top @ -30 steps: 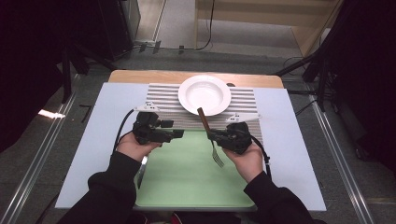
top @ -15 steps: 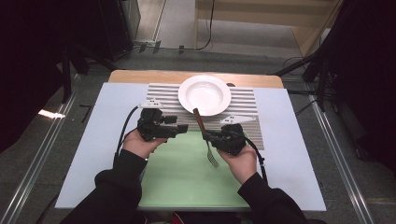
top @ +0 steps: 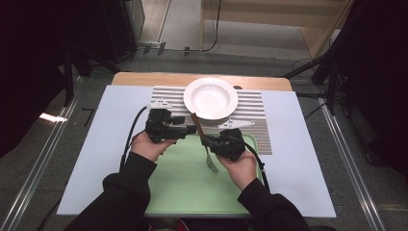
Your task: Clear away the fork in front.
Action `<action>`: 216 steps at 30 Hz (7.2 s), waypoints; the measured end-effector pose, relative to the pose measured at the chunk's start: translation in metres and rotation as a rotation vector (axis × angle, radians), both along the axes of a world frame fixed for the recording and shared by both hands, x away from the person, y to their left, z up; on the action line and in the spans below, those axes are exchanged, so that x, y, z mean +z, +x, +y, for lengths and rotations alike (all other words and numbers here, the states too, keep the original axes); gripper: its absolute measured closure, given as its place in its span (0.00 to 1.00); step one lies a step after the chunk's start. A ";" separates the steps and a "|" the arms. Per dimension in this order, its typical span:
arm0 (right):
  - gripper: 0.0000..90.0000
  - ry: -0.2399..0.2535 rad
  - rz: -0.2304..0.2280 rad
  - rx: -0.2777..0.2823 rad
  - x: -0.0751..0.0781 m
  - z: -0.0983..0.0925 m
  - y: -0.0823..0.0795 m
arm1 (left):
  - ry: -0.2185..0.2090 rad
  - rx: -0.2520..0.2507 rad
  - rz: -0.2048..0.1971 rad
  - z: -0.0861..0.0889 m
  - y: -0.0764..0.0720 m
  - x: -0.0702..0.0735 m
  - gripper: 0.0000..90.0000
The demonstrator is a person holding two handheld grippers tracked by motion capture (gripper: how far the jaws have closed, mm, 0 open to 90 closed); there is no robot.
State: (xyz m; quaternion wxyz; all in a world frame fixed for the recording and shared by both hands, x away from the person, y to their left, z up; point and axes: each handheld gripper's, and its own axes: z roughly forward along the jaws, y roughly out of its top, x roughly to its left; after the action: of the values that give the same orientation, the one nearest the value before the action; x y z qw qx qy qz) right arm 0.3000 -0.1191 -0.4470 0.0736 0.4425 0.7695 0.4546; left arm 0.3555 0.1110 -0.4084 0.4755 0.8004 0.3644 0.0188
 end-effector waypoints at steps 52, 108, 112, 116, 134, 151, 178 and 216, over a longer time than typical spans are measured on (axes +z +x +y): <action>0.77 -0.008 -0.051 0.033 0.000 0.018 -0.004 | -0.171 0.020 0.225 -0.003 0.012 -0.006 0.88; 0.30 0.034 -0.064 0.173 -0.009 -0.058 -0.028 | -0.156 -0.152 0.164 0.056 -0.004 0.024 0.88; 0.30 0.029 -0.057 0.174 -0.011 -0.061 -0.031 | -0.148 -0.135 0.177 0.063 -0.004 0.021 0.88; 0.30 0.031 -0.055 0.161 -0.010 -0.067 -0.033 | -0.161 -0.135 0.163 0.070 -0.006 0.022 0.88; 0.30 0.027 -0.052 0.107 -0.014 -0.098 -0.055 | -0.125 -0.138 0.164 0.088 -0.019 0.027 0.88; 0.30 0.016 -0.045 0.057 -0.019 -0.123 -0.077 | -0.064 -0.141 0.249 0.108 -0.020 0.018 0.88; 0.30 -0.011 -0.041 0.057 -0.023 -0.121 -0.076 | -0.060 -0.015 0.235 0.081 0.012 -0.032 0.84; 0.30 -0.015 -0.043 0.039 -0.024 -0.121 -0.076 | 0.137 -0.003 0.192 0.062 0.018 -0.079 0.69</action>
State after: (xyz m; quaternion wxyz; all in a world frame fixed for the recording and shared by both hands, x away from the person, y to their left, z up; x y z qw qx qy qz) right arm 0.2243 -0.2400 -0.4708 0.0848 0.4170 0.7795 0.4597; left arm 0.3737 0.1734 -0.4874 0.3826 0.8299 0.4047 -0.0336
